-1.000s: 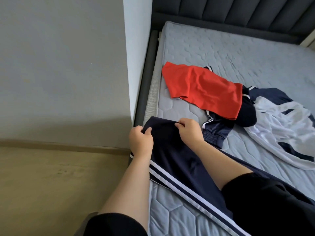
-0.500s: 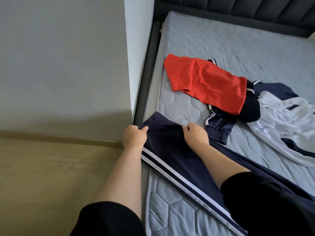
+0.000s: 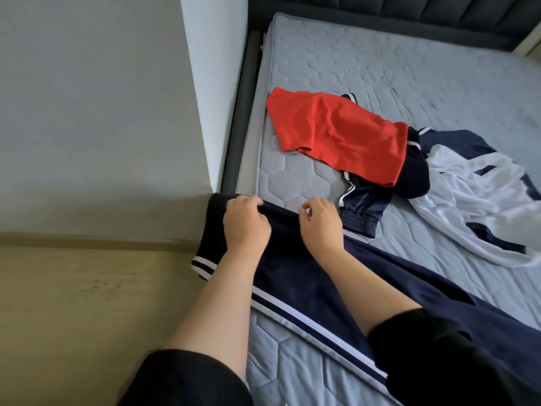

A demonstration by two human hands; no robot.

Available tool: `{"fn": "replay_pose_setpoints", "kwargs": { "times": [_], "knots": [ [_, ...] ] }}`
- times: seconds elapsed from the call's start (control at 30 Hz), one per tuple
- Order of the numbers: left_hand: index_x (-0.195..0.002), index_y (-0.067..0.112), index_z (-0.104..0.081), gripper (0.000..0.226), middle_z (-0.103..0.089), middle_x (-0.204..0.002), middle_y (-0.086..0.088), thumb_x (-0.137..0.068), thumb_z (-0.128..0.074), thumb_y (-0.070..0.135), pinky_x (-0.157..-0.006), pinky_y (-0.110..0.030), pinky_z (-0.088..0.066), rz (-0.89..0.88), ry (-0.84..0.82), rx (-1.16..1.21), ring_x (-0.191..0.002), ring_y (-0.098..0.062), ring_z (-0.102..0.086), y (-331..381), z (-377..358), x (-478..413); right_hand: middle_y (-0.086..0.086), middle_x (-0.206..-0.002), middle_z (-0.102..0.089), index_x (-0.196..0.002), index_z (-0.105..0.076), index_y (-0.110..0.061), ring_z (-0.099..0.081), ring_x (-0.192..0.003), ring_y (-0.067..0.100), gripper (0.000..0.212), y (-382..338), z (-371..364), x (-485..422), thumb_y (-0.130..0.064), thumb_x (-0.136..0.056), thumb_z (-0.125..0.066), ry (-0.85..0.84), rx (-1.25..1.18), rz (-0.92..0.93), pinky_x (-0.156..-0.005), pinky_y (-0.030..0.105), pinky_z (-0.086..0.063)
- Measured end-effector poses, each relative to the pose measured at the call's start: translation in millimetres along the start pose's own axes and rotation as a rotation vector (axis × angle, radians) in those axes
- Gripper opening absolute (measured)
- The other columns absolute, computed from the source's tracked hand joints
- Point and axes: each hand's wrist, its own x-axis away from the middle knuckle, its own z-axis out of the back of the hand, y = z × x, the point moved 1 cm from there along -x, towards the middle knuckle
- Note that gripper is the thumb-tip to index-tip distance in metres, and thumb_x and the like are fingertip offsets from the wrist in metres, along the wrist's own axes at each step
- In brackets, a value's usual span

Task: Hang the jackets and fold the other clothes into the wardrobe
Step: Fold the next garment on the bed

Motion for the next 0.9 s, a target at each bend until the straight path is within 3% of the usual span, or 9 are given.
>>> {"fn": "replay_pose_setpoints", "kwargs": {
  "times": [0.13,0.27,0.4,0.5,0.57,0.63,0.73,0.8,0.9],
  "knots": [
    [-0.125,0.014,-0.060,0.036,-0.059,-0.126,-0.001,-0.091,-0.050,0.012,-0.101,-0.034,-0.037,-0.360,-0.261,-0.105,-0.121,-0.022,-0.043,34,-47,28,0.005,-0.074,-0.056,-0.076,-0.056,-0.004,-0.052,-0.077,0.026,0.027,68,37,30,-0.023,-0.095,-0.049,-0.073,0.111,-0.197,-0.061,0.034,-0.032],
    [-0.133,0.022,-0.052,0.039,-0.051,-0.134,0.004,-0.095,-0.045,0.014,-0.114,-0.048,-0.019,-0.451,-0.407,-0.304,-0.129,-0.020,-0.034,53,-72,48,-0.002,-0.075,-0.062,-0.081,-0.069,-0.014,-0.059,-0.079,0.020,0.018,121,78,45,-0.028,-0.090,-0.061,-0.326,0.116,-0.364,-0.068,0.028,-0.041],
    [-0.124,0.024,-0.057,0.033,-0.050,-0.122,-0.001,-0.094,-0.051,0.012,-0.115,-0.055,-0.014,-0.351,-0.330,-0.439,-0.122,-0.024,-0.037,61,-72,51,-0.006,-0.082,-0.066,-0.081,-0.069,-0.021,-0.060,-0.077,0.010,0.005,152,103,61,-0.025,-0.084,-0.070,-0.461,0.127,-0.418,-0.070,0.023,-0.041],
    [-0.110,0.024,-0.065,0.021,-0.052,-0.109,0.000,-0.094,-0.053,0.016,-0.108,-0.044,-0.026,-0.343,-0.226,-0.419,-0.112,-0.023,-0.041,64,-72,47,-0.007,-0.076,-0.063,-0.077,-0.066,-0.022,-0.057,-0.071,0.008,0.009,164,113,67,-0.022,-0.081,-0.074,-0.500,0.143,-0.444,-0.065,0.021,-0.040],
    [-0.103,0.023,-0.068,0.018,-0.053,-0.101,0.001,-0.093,-0.054,0.017,-0.088,-0.031,-0.030,-0.328,-0.151,-0.387,-0.103,-0.023,-0.045,67,-70,43,-0.007,-0.072,-0.062,-0.072,-0.063,-0.021,-0.056,-0.068,0.010,0.014,168,118,66,-0.018,-0.079,-0.075,-0.523,0.169,-0.419,-0.063,0.022,-0.040],
    [-0.099,0.019,-0.069,0.016,-0.058,-0.094,-0.001,-0.094,-0.053,0.017,-0.073,-0.028,-0.026,-0.273,-0.126,-0.328,-0.091,-0.024,-0.051,71,-67,39,-0.007,-0.066,-0.060,-0.066,-0.061,-0.022,-0.056,-0.066,0.013,0.019,169,122,63,-0.015,-0.078,-0.074,-0.391,0.139,-0.430,-0.057,0.023,-0.038],
    [-0.098,0.012,-0.064,0.014,-0.064,-0.096,-0.005,-0.095,-0.052,0.018,-0.065,-0.030,-0.033,-0.127,-0.123,-0.126,-0.081,-0.026,-0.058,76,-69,41,-0.002,-0.075,-0.060,-0.070,-0.066,-0.016,-0.052,-0.077,0.019,0.012,166,125,62,-0.015,-0.082,-0.070,0.018,0.160,-0.395,-0.064,0.028,-0.035],
    [-0.113,0.012,-0.058,0.019,-0.064,-0.105,-0.006,-0.095,-0.052,0.017,-0.069,-0.034,-0.043,-0.127,-0.140,-0.020,-0.088,-0.027,-0.061,76,-71,47,0.005,-0.089,-0.062,-0.082,-0.073,-0.009,-0.050,-0.091,0.025,0.009,163,117,67,-0.014,-0.086,-0.066,0.190,0.235,-0.324,-0.077,0.031,-0.035],
    [-0.132,0.012,-0.044,0.041,-0.059,-0.117,-0.007,-0.093,-0.053,0.019,-0.086,-0.039,-0.048,-0.362,-0.242,-0.044,-0.105,-0.027,-0.058,78,-78,69,0.013,-0.113,-0.060,-0.109,-0.068,-0.005,-0.048,-0.108,0.032,0.022,156,101,86,-0.009,-0.090,-0.059,0.297,0.277,-0.312,-0.095,0.041,-0.035]
  ]
}}
